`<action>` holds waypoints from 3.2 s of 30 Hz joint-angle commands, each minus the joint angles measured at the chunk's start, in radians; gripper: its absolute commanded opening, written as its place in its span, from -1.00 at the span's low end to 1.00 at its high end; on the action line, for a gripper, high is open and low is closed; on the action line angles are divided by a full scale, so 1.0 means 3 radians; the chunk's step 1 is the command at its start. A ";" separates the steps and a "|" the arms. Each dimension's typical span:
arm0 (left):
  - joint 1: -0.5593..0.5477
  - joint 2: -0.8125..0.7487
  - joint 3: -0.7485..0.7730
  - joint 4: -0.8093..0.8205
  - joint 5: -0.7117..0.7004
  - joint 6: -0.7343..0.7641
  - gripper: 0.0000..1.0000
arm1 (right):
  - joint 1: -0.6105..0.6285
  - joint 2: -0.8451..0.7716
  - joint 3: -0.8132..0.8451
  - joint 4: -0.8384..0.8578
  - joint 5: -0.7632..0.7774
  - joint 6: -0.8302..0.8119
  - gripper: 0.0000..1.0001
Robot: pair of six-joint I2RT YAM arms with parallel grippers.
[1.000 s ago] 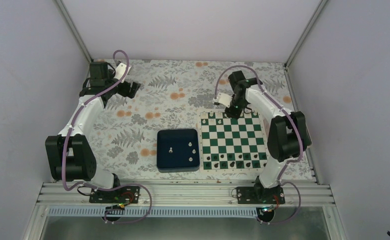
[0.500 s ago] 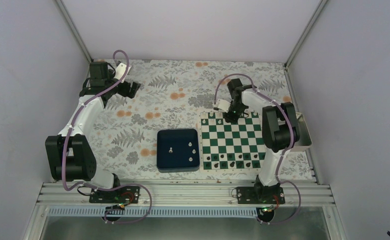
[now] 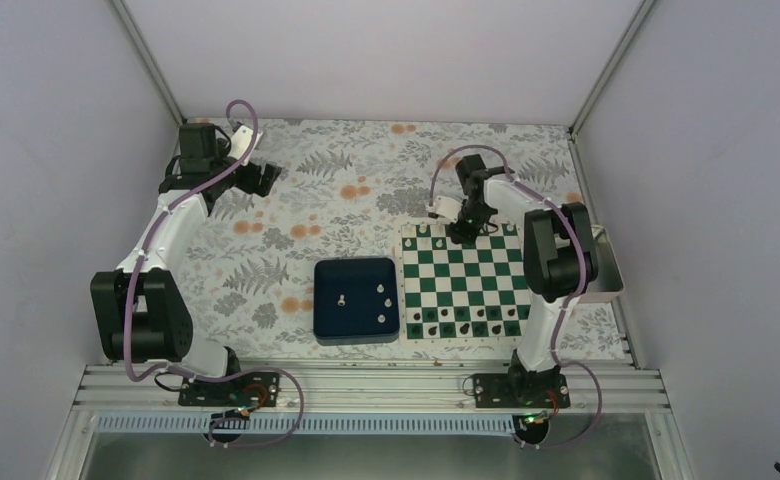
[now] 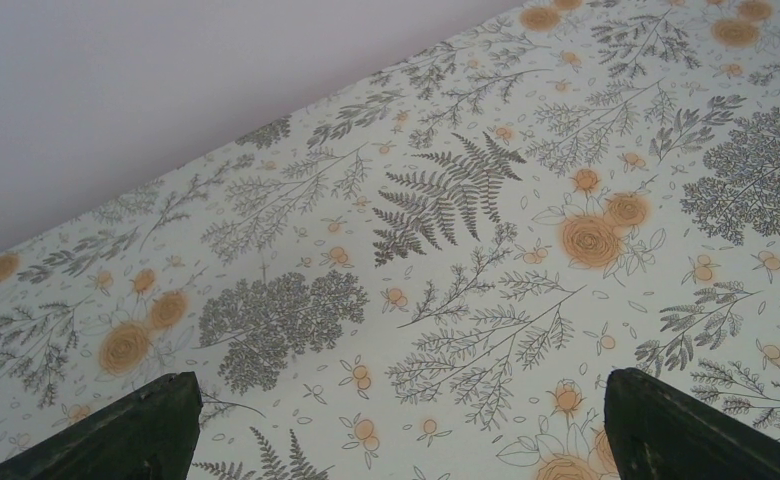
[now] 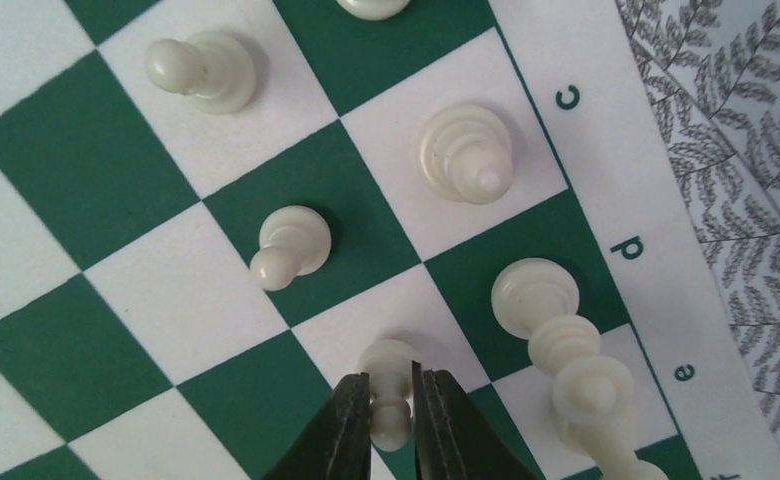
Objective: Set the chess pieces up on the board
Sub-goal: Place the chess piece on the chessboard, then pick up the chess piece from the storage box, then place the chess piece on the chessboard.
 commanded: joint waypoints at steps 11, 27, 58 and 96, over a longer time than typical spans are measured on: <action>0.0014 -0.0020 0.0024 -0.0032 0.0108 0.0062 1.00 | 0.0158 -0.0651 0.0594 -0.0731 0.0032 0.0054 -0.39; 0.0014 -0.0081 0.0005 -0.0028 0.0085 0.0056 1.00 | 0.1935 -0.0304 0.0695 -0.0783 0.0197 0.0385 -0.26; 0.0017 -0.0068 -0.0004 -0.0017 0.0083 0.0056 1.00 | 0.2293 0.0234 0.0247 -0.0274 0.0456 0.0402 -0.25; 0.0010 0.0004 0.0036 -0.0034 0.0112 0.0056 1.00 | -0.0284 -0.0678 -0.0043 -0.0366 0.0027 -0.0081 -0.91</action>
